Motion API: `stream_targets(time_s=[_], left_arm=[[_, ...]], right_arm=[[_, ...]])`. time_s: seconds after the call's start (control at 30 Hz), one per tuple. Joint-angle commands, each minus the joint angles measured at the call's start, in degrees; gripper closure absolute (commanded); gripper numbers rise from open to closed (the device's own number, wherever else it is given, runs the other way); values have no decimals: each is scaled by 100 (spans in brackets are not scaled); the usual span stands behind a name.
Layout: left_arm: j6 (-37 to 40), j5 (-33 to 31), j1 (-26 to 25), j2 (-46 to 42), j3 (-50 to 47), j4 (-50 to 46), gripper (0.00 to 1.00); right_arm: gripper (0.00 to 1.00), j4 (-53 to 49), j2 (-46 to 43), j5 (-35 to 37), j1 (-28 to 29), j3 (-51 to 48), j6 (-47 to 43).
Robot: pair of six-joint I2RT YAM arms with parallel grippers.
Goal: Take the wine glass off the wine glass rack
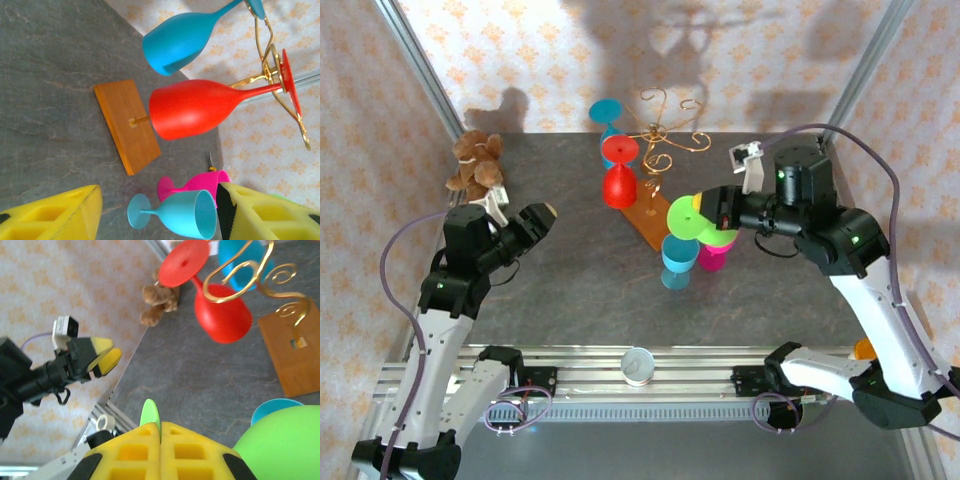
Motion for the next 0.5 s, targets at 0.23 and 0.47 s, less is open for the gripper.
stream_targets(time_s=[0.23, 0.47], left_arm=[[89, 145, 34, -629, -292, -808, 39], [245, -87, 34, -831, -211, -1568, 39]], right_arm=[[100, 156, 429, 1144, 1878, 216, -626], [100, 24, 1259, 1754, 2876, 844, -1204]])
